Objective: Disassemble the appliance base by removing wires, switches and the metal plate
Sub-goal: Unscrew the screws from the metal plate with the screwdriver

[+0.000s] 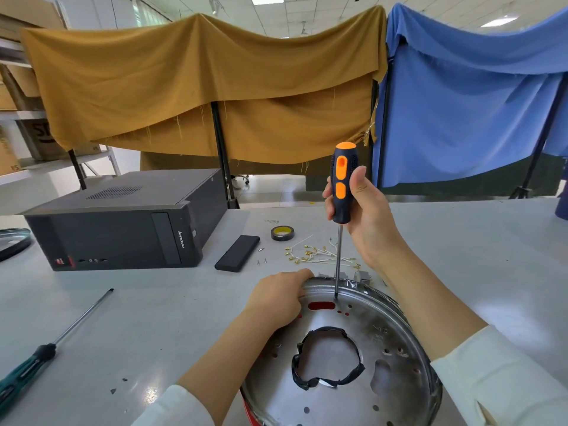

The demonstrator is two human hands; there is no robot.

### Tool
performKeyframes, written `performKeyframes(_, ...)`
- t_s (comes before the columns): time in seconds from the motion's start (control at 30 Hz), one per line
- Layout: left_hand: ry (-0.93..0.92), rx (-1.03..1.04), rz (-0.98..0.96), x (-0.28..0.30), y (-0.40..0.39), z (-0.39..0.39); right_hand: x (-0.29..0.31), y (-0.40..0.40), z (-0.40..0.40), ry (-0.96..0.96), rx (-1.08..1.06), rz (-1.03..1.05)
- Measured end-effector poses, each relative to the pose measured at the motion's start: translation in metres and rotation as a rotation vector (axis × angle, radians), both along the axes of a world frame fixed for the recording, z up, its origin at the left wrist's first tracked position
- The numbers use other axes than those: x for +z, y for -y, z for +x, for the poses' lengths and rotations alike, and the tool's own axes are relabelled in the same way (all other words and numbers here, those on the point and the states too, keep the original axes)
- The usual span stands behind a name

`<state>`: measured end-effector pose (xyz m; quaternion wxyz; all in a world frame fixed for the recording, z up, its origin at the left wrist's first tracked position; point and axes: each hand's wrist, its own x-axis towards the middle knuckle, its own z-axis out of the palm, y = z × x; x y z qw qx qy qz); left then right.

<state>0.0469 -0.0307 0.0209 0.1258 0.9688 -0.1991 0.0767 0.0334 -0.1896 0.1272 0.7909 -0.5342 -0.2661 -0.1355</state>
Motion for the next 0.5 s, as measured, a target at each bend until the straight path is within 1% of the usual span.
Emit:
performKeyframes(0.1, 0.004, 0.003, 0.003, 0.0, 0.0, -0.001, 0.002, -0.002, 0.001, -0.047, 0.065, 0.028)
performKeyframes(0.17, 0.008, 0.005, 0.007, 0.0, 0.001, -0.002, 0.003, -0.004, 0.001, -0.033, 0.067, 0.02)
performKeyframes(0.2, 0.009, 0.005, 0.007, 0.0, 0.001, -0.002, 0.003, -0.006, 0.0, -0.01, 0.042, -0.004)
performKeyframes(0.3, 0.008, 0.003, 0.006, 0.0, 0.0, -0.001, -0.001, -0.01, 0.0, 0.069, -0.12, -0.088)
performKeyframes(0.43, 0.002, 0.004, 0.003, 0.0, 0.0, -0.002, -0.007, -0.012, 0.001, 0.072, -0.267, -0.053)
performKeyframes(0.5, 0.004, 0.002, 0.006, 0.0, 0.0, -0.002, -0.008, -0.01, 0.003, 0.056, -0.277, -0.048)
